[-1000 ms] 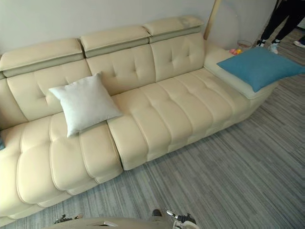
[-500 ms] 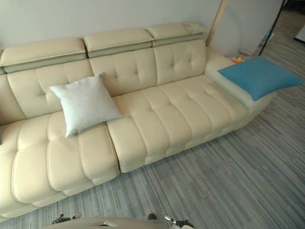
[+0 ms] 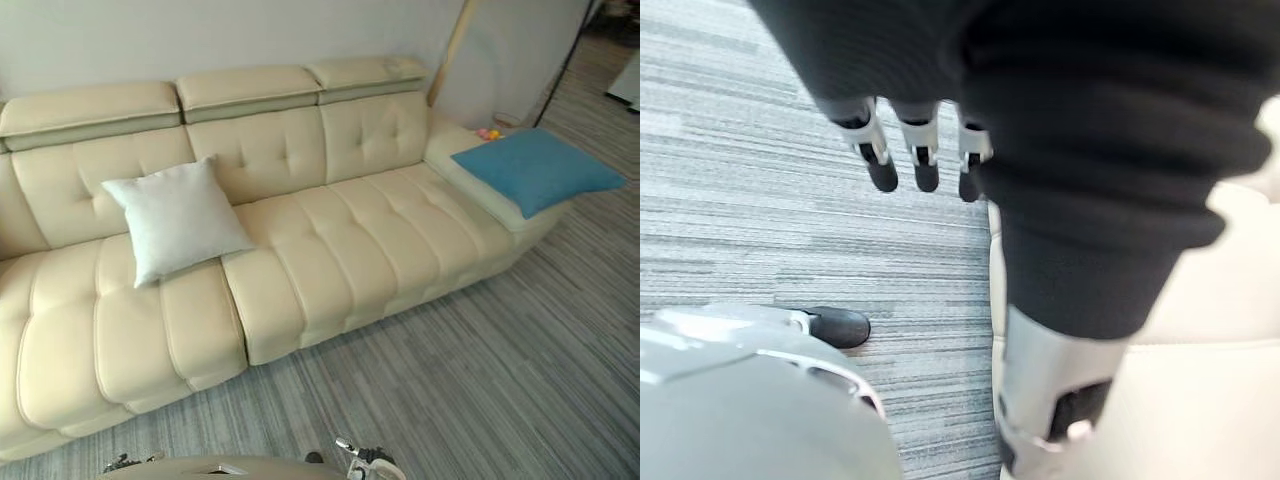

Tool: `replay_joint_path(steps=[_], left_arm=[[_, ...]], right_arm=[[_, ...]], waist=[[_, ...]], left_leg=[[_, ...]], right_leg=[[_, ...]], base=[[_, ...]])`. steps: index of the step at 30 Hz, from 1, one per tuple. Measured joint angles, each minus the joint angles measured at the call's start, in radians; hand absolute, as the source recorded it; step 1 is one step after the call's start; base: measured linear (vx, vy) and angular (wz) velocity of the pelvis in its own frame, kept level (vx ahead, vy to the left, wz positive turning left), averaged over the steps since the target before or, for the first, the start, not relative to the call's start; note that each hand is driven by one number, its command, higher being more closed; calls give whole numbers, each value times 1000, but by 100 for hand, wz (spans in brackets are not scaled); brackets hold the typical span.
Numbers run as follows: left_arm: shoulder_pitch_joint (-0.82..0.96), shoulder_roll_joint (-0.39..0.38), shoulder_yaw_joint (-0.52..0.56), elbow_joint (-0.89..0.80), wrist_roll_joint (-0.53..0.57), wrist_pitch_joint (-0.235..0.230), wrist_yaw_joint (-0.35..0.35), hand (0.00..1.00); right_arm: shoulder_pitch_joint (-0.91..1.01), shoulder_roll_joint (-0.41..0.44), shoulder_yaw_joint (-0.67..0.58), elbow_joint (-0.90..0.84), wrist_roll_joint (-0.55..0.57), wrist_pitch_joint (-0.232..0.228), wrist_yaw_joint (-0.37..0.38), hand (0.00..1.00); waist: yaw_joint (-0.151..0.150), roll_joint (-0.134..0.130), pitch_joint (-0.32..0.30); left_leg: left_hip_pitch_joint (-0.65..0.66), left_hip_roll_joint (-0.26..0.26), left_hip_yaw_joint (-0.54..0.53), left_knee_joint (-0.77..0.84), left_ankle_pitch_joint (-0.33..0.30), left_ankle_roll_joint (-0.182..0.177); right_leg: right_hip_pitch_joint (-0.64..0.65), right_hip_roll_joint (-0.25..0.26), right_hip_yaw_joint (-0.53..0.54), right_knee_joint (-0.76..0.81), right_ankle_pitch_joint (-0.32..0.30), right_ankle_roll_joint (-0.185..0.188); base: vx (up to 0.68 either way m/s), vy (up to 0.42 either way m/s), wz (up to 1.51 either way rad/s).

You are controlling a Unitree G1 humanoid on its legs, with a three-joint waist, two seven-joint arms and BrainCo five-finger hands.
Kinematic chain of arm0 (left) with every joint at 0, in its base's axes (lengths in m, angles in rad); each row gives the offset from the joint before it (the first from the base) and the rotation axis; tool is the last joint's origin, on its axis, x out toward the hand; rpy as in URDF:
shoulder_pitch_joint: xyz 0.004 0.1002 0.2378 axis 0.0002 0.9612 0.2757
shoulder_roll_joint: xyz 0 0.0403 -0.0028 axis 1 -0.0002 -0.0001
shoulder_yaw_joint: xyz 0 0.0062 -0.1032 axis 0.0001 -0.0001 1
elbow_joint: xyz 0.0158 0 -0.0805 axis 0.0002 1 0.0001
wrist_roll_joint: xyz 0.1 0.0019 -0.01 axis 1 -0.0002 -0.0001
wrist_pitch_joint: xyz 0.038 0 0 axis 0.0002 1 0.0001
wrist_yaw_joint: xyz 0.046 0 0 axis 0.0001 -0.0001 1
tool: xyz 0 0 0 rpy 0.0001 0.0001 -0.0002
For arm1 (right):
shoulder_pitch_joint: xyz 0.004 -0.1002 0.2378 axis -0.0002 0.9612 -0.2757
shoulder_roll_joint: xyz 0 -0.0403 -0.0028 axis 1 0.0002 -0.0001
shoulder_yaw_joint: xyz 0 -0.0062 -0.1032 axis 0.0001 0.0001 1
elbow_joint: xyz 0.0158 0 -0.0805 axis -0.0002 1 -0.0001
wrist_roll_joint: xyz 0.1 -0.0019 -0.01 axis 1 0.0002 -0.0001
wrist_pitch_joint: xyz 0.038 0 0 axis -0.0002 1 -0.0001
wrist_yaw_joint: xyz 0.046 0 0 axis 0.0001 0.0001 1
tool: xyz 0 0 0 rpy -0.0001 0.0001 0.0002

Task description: Pick up cushions and gather them together orderly.

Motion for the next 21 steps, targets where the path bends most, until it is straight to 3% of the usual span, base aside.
replay_joint_path(steps=[1,3,4,5,7,9,11,13,16,18,21], left_arm=[[1,1,3,1,0,0,0,0],[-3,-6,9,9,-2,-1,-1,0],[-8,-15,2,13,-1,-1,-1,0],[-13,-13,1,18,-1,-1,-2,0],[-15,-11,3,19,0,-1,-2,0],[-20,-6,0,20,3,-1,-2,0],[-31,-4,-12,23,5,-1,-1,0],[-56,-5,-43,19,18,-3,-1,0],[-79,-31,-55,6,21,-7,-2,0],[-89,-72,-91,0,21,-11,-3,0],[-92,-89,-120,-2,21,-11,-9,0]], right_arm=[[-8,-2,-11,-1,0,0,-2,0],[-23,-14,-24,0,0,-1,-1,0],[-26,-22,-28,1,0,0,-1,0],[-26,-22,-34,-1,0,0,-1,0],[-28,-16,-32,-4,0,0,-1,0],[-36,-6,-25,-10,11,0,-1,0],[-36,-8,-25,-21,27,0,-1,0],[-25,-4,-21,-41,29,-3,-1,0],[-18,-13,5,-41,28,-9,-1,0],[-35,-43,11,-39,27,-7,-1,0],[-39,-63,11,-36,27,-4,-1,0]], waist=[[7,-5,14],[13,10,21],[8,23,28],[3,31,36],[6,20,42],[4,25,53],[0,44,65],[1,58,64],[-19,78,62],[-30,112,66],[-37,137,70]], left_leg=[[-9,-6,-51,70,-42,-4],[-39,-26,-232,153,-111,35],[-42,-27,-226,169,-161,53],[-44,-24,-147,176,-180,57],[-46,-23,-46,174,-195,58],[-31,-10,122,172,-204,64],[-12,13,203,173,-203,63],[35,52,280,176,-194,49],[61,68,303,175,-177,47],[91,67,325,146,-169,41],[92,64,326,136,-147,27]], right_leg=[[-14,10,62,-4,11,-3],[-54,37,167,-12,27,-25],[-77,49,204,-23,41,-44],[-104,53,234,-27,58,-75],[-147,59,274,-27,76,-108],[-212,65,268,-26,79,-150],[-242,75,188,17,78,-149],[-224,89,-116,120,64,-150],[-214,97,-348,129,65,-154],[-219,100,-449,152,24,-180],[-226,115,-416,150,15,-169]], base=[[-20,-2,-139],[-25,2,-170],[-92,89,-177],[-120,116,-162],[-93,92,-176],[-14,71,-215],[100,13,-145],[276,-57,-116],[194,-88,-64],[153,-59,-58],[104,25,-43]])
